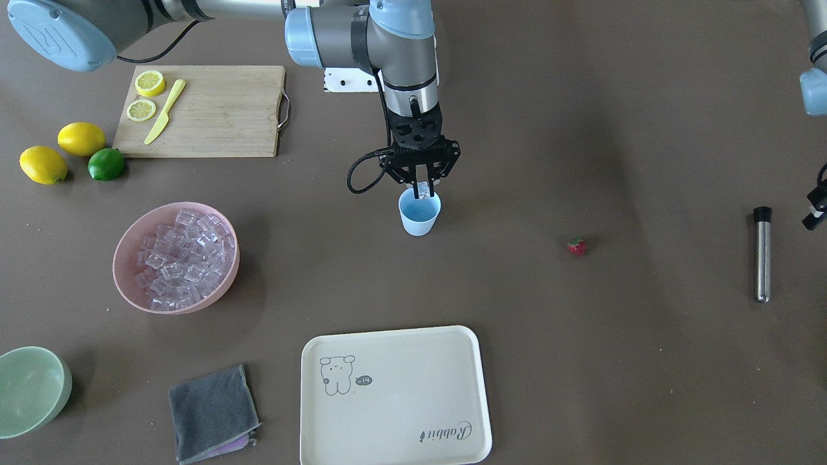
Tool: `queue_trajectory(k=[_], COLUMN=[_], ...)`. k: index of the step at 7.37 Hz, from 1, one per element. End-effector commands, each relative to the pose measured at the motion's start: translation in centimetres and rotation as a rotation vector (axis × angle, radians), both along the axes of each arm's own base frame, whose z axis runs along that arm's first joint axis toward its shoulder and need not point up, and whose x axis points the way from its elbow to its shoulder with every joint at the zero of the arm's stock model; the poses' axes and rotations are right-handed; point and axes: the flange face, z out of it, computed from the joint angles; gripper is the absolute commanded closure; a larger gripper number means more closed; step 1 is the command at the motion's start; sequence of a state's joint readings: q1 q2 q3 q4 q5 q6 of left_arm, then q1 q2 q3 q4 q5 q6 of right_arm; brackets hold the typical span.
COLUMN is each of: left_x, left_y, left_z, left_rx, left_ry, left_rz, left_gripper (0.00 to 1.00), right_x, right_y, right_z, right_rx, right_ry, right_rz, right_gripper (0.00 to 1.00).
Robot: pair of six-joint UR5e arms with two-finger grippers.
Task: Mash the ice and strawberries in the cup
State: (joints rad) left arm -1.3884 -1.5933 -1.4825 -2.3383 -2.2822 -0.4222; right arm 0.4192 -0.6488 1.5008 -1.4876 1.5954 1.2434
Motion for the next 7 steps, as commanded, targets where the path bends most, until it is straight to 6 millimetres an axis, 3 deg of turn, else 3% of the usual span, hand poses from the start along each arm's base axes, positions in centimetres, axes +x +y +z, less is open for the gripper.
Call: queue_trajectory(k=[1, 2, 3, 4, 5, 6, 7], left_x=[0.0, 0.0, 0.0, 0.0, 0.0, 0.0, 0.0], left_y=[-0.1, 0.0, 0.0, 0.1, -0.1, 0.1, 0.0], left_z=[0.0, 0.0, 0.0, 0.4, 0.5, 0.5, 0.2], left_rx=[0.000, 0.000, 0.000, -0.007, -0.008, -0.008, -0.004], left_ry=[0.000, 0.000, 0.000, -0.002, -0.003, -0.003, 0.000], left_rz=[-0.001, -0.001, -0.001, -0.001, 0.000, 0.000, -0.002], left_gripper=[0.03, 0.03, 0.03, 0.03, 0.03, 0.03, 0.03], right_x=[-0.2, 0.0, 0.5, 4.5, 13.0, 19.4, 23.5], right_y=[-1.1, -2.1, -2.6, -5.2, -9.1, -9.0, -9.5], right_z=[0.3, 0.5, 0.4, -0.1, 1.7, 4.5, 9.3], right_rx=[0.014, 0.010, 0.011, -0.024, -0.084, -0.047, 0.037], right_ry=[-0.028, -0.043, -0.046, -0.081, -0.085, -0.005, 0.088], right_rz=[0.022, 0.028, 0.021, -0.019, -0.096, -0.167, -0.242], right_gripper=[0.50, 0.10, 0.02, 0.02, 0.02, 0.02, 0.02])
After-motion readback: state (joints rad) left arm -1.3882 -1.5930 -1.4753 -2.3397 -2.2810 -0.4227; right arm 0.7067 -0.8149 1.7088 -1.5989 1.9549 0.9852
